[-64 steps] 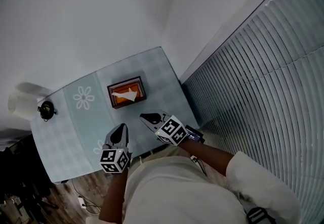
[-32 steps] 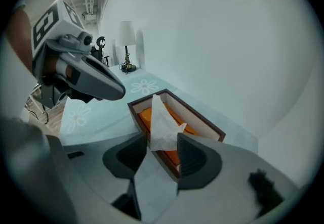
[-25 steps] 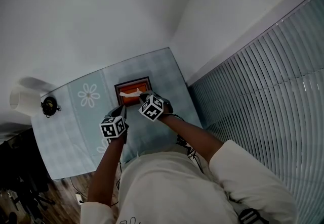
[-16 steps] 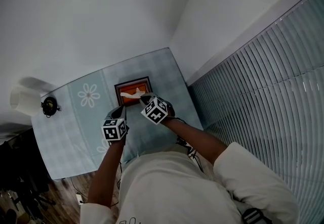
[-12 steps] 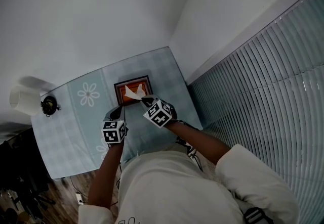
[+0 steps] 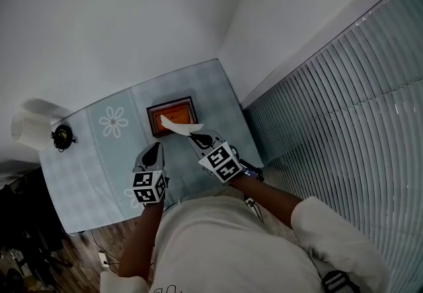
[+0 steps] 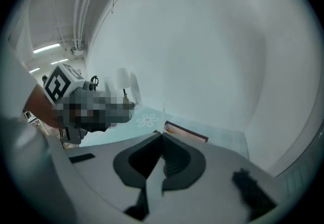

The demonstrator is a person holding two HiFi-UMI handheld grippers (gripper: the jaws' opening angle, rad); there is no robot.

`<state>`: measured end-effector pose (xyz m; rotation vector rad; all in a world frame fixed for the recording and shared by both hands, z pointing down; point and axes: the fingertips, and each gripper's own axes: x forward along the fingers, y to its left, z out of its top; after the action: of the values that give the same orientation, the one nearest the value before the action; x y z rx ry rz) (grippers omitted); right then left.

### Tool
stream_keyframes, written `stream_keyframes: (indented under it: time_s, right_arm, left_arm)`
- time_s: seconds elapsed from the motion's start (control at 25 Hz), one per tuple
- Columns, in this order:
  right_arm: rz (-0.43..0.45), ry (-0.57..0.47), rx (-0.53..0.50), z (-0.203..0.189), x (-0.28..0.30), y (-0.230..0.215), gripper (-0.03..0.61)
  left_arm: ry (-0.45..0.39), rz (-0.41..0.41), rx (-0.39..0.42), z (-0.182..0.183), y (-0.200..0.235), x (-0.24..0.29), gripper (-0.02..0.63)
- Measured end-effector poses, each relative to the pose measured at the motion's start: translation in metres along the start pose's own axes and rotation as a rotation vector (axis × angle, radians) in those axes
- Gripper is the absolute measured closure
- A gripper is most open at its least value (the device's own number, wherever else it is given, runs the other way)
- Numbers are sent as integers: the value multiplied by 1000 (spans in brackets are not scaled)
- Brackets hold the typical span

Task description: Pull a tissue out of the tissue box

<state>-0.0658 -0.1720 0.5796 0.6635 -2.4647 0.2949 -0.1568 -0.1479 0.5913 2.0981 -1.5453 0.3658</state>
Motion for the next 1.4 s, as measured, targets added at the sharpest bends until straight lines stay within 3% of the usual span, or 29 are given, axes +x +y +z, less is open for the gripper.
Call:
stream_keyframes:
  time_s: [0.28, 0.64, 1.4]
  right_arm:
    - [28, -114, 117, 31, -52, 25, 565]
    - [52, -173, 174, 33, -62, 44, 565]
    - [75, -178, 129, 36, -57, 61, 566]
  left_arm:
    - [-112, -28, -9, 29, -24, -52, 606]
    - [-127, -54, -14, 33, -33, -60, 606]
    - [-116, -40, -34, 27, -35, -65, 606]
